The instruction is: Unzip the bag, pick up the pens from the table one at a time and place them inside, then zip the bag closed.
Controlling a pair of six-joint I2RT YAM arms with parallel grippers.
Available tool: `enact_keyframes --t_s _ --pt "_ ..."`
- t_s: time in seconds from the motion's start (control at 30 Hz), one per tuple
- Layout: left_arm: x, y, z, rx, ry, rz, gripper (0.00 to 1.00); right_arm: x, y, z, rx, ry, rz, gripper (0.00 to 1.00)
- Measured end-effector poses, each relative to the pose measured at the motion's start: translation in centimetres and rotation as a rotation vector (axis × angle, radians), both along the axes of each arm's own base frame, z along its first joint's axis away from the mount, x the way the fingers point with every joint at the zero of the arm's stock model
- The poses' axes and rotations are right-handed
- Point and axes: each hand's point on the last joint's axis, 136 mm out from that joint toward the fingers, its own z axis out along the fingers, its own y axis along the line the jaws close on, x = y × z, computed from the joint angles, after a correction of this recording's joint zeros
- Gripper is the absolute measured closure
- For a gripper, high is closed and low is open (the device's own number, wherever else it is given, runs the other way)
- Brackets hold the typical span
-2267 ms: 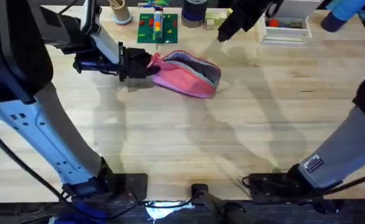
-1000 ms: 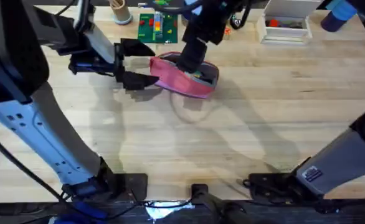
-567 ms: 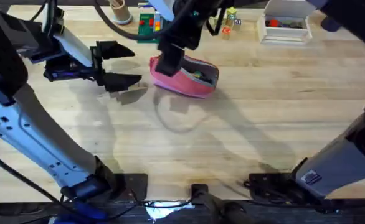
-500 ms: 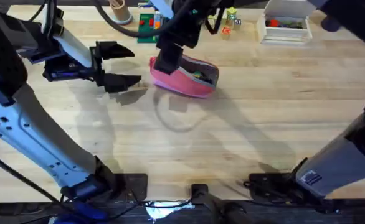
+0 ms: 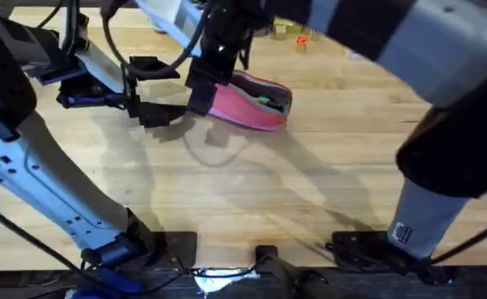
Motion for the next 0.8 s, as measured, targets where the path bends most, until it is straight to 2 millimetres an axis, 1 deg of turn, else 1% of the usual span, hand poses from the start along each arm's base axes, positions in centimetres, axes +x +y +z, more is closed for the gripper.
enact_keyframes --t_s 0.1,0.27,0.47,0.57,0.67,0.8 --pt "0.0 0.0 0.0 0.004 -0.005 -0.003 0.006 -0.3 0.5 -1.0 -0.011 0.015 0.004 0.008" --pt "0.0 0.0 -0.1 0.006 -0.006 -0.004 0.006 0.0 1.1 -0.6 0.011 -0.002 0.001 0.005" --pt "0.0 0.0 -0.1 0.009 -0.013 -0.005 0.005 2.2 2.8 0.7 0.098 -0.089 -0.004 0.006" --pt "0.0 0.0 -0.1 0.008 -0.013 -0.005 0.005 2.9 3.3 0.9 0.12 -0.116 -0.001 0.007" --pt "0.0 0.0 -0.1 0.009 -0.012 -0.005 0.005 3.3 3.6 0.2 0.117 -0.119 0.005 0.007" --pt "0.0 0.0 -0.1 0.009 -0.013 -0.005 0.006 3.6 3.5 -1.6 0.093 -0.1 0.006 0.008"
